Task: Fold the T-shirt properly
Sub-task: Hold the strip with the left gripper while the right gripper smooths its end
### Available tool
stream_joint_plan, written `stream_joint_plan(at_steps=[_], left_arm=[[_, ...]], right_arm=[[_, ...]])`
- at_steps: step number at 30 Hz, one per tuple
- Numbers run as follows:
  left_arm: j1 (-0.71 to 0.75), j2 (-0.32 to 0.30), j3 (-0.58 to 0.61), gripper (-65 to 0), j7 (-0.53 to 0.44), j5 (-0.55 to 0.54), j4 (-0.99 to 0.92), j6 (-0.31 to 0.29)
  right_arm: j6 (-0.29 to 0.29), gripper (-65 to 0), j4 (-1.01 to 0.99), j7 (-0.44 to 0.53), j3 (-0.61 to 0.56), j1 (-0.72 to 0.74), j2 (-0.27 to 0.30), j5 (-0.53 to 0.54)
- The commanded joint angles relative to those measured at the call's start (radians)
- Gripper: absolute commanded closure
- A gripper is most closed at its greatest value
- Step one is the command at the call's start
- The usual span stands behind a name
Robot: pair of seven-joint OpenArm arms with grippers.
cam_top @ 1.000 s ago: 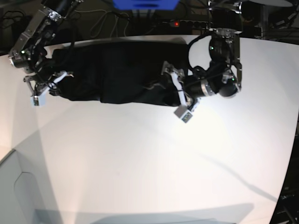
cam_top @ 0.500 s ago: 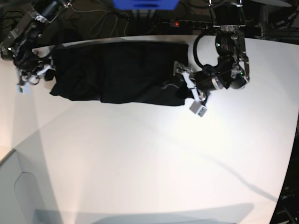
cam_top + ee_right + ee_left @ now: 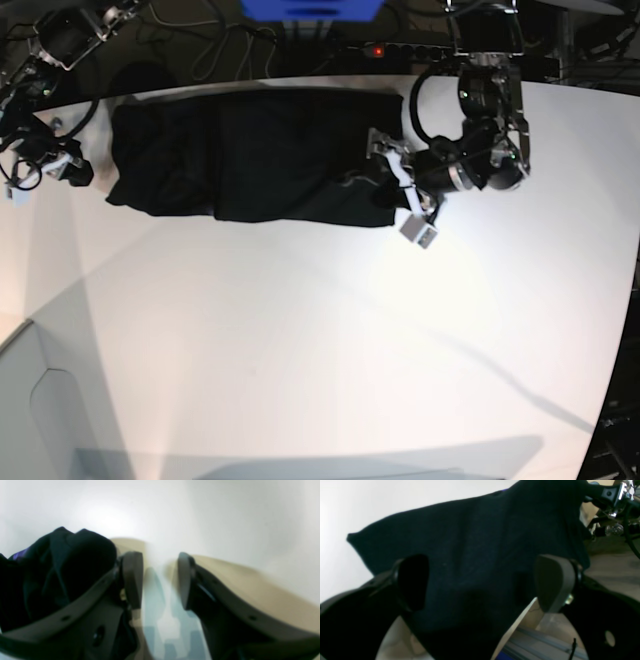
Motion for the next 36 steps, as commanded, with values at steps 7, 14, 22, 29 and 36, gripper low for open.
stream_joint_plan(at_steps=[7,14,22,29,36], left_arm=[[-0.005,-0.004,-0.009,-65.0,-0.015,-0.023,0.015,-0.006],[0.003,-0.006,-0.009,-65.0,-0.015,-0.023,0.015,-0.006],[0.001,-0.006,-0.009,-65.0,-0.015,-0.023,0.015,-0.001],[0.001,-0.006,-0.011,-65.0,-0.015,-0.023,0.015,0.001],[0.014,-0.004,-0.012,-65.0,-0.015,-0.023,0.018,0.001]], right_arm=[[0.010,-24.9,-0.110,-0.123,0.000,0.014,0.033,-0.081],[0.010,-24.5,-0.092,-0.123,-0.007,-0.038,0.078,0.080],[0.010,-24.8,0.100,-0.123,-0.009,-0.156,0.076,0.252],[0.010,-24.8,0.107,-0.123,-0.056,-0.159,0.075,0.362],[0.010,-24.8,0.101,-0.123,-0.101,-0.158,0.072,0.491]])
